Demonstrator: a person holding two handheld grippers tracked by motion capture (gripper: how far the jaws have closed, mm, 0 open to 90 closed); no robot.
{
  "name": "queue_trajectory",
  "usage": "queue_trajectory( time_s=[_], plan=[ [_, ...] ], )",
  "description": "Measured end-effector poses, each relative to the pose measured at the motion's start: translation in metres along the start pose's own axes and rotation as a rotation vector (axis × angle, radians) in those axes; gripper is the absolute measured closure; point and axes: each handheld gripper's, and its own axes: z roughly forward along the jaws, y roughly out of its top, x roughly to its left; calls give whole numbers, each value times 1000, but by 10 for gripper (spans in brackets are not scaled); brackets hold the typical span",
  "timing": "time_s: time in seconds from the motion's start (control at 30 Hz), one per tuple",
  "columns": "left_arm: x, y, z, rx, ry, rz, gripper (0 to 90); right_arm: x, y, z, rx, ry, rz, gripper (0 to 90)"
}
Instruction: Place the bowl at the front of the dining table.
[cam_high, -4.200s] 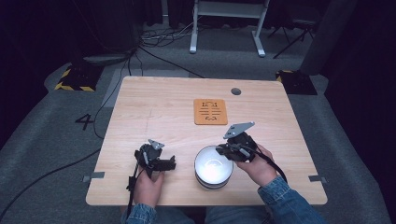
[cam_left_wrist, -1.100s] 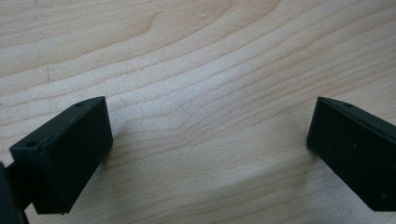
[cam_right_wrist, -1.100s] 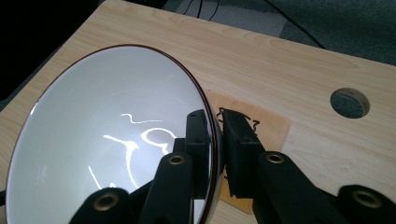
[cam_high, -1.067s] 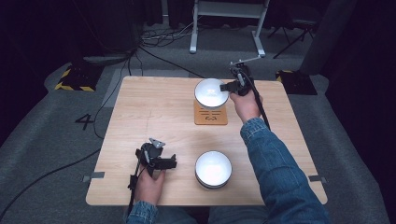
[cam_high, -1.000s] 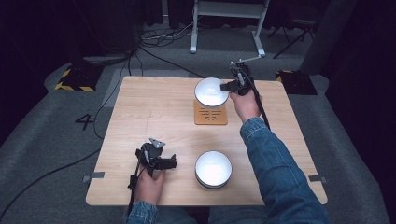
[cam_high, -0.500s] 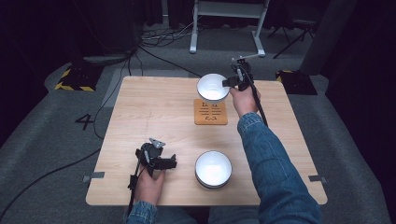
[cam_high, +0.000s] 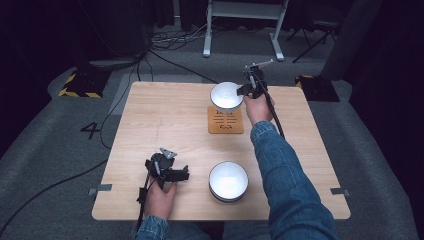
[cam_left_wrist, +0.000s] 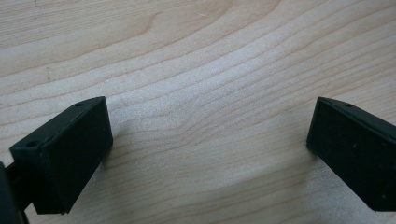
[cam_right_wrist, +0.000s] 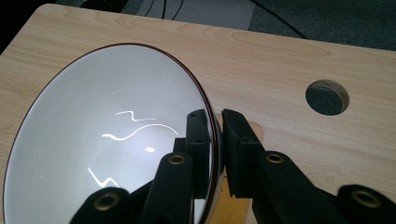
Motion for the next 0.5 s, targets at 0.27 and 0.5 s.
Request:
queue_trajectory(
  time_s=[0.27,0.5],
  plan=[
    [0,0,0,0,0,0,4,-4,-3,17,22,-8,16,816],
    [0,0,0,1,-2,-2,4,-8,-9,33,45,-13,24,815]
  ],
)
